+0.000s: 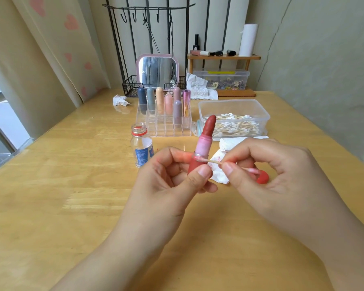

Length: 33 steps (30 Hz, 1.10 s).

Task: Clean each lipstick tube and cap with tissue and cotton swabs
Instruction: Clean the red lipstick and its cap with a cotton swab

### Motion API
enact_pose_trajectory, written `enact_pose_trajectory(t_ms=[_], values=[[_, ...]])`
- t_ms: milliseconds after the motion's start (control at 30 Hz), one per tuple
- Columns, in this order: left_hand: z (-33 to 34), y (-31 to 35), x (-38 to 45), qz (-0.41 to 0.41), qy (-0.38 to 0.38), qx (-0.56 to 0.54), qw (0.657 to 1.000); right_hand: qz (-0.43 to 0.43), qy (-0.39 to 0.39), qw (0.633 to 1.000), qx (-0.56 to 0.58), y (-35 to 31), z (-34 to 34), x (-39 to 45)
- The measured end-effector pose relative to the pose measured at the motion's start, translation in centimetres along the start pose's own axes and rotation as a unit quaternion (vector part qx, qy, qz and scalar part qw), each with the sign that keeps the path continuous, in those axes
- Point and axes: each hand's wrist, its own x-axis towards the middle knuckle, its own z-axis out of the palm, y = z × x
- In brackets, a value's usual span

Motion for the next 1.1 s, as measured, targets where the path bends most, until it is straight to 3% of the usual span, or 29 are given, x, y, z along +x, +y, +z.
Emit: enact_pose_trajectory(t_ms=[400, 867, 1100], values=[[0.27, 0.27, -0.19, 0.005, 0.012, 0.056, 0.998, -0.002, 0.003, 1.0, 0.011, -0.45, 0.28, -0.14], [-0.28, 0.53, -0.09, 0.082, 0.152, 0.209, 0.963, 0.013, -0.01, 1.0, 0.015, -0.46, 0.85, -0.21], [-0.21, 0.47, -0.22, 0.089, 0.172, 0.245, 0.95, 0.009, -0.012, 1.0, 0.014, -0.41, 0.74, -0.15]])
